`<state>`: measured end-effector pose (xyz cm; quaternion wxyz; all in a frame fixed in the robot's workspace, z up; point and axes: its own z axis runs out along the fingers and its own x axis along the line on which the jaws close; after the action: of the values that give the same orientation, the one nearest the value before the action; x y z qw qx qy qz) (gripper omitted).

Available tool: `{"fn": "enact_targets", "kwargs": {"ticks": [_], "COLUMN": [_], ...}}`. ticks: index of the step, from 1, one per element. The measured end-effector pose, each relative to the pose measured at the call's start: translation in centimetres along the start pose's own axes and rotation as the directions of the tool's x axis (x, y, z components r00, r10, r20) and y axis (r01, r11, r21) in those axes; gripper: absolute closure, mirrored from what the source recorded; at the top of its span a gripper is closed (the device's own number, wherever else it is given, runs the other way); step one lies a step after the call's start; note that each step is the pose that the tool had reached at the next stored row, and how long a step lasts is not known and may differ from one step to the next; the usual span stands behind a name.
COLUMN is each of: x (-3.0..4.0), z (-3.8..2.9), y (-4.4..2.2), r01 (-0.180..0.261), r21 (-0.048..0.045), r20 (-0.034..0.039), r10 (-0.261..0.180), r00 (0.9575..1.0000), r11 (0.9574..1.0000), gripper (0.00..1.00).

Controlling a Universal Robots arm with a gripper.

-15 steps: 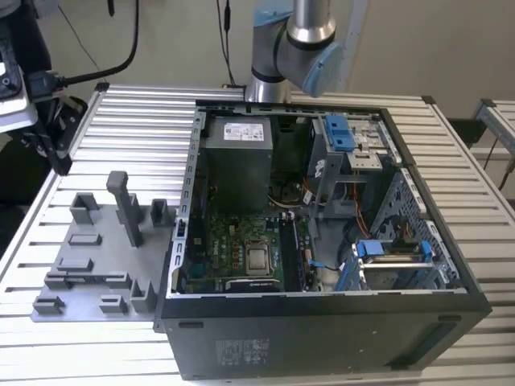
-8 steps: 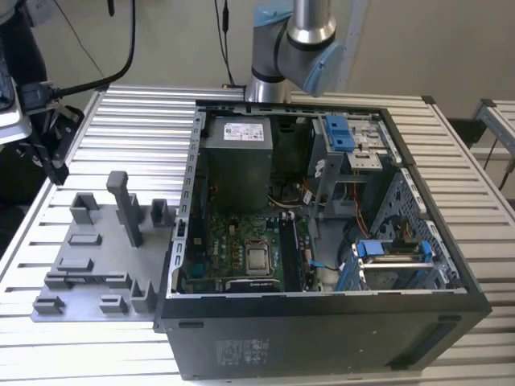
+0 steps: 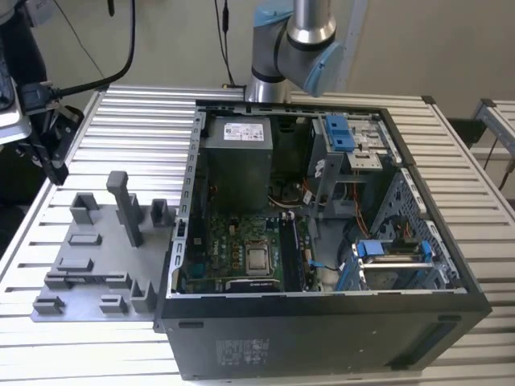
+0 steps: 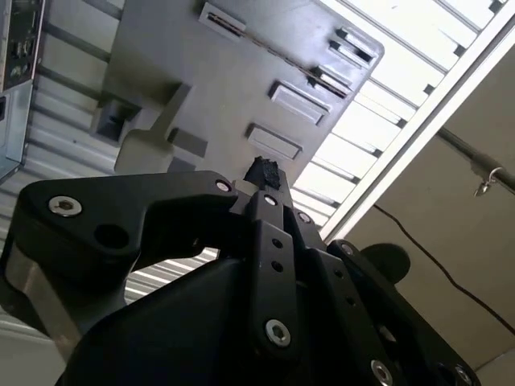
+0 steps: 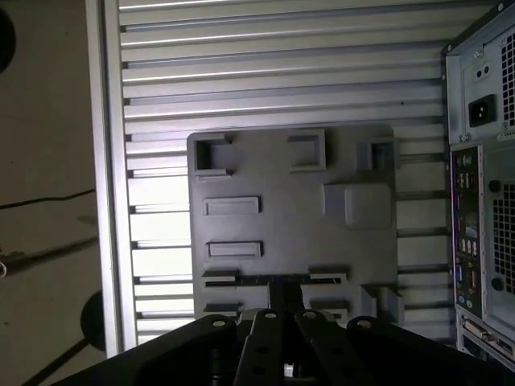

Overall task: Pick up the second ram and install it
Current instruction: 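Pick up the second ram and move it above second insertion slot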

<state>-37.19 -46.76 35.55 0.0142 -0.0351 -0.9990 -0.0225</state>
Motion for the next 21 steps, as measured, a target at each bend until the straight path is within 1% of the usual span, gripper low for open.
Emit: {"fn": "enact_targets", "kwargs": {"ticks": [7, 10, 13, 16, 19, 21], "x": [0.0, 0.0, 0.0, 0.01, 0.03, 0.05], "z": [0.0, 0.0, 0.0, 0.0, 0.0, 0.0], "y": [0.0, 0.0, 0.0, 0.0, 0.0, 0.0], "r01": [0.0, 0.009, 0.034, 0.069, 0.107, 0.136], "r21": [0.001, 0.0013, 0.002, 0.003, 0.0045, 0.0057], "r20": [-0.0004, -0.0008, -0.0019, -0.0035, -0.0054, -0.0067], "r10": [0.0, -0.009, -0.034, -0.069, -0.107, -0.136], "r00": [1.0, 1.0, 0.9994, 0.9976, 0.9942, 0.9907], "r11": [1.0, 1.0, 0.9994, 0.9976, 0.9942, 0.9907], "gripper": [0.89, 0.89, 0.89, 0.89, 0.89, 0.89]}}
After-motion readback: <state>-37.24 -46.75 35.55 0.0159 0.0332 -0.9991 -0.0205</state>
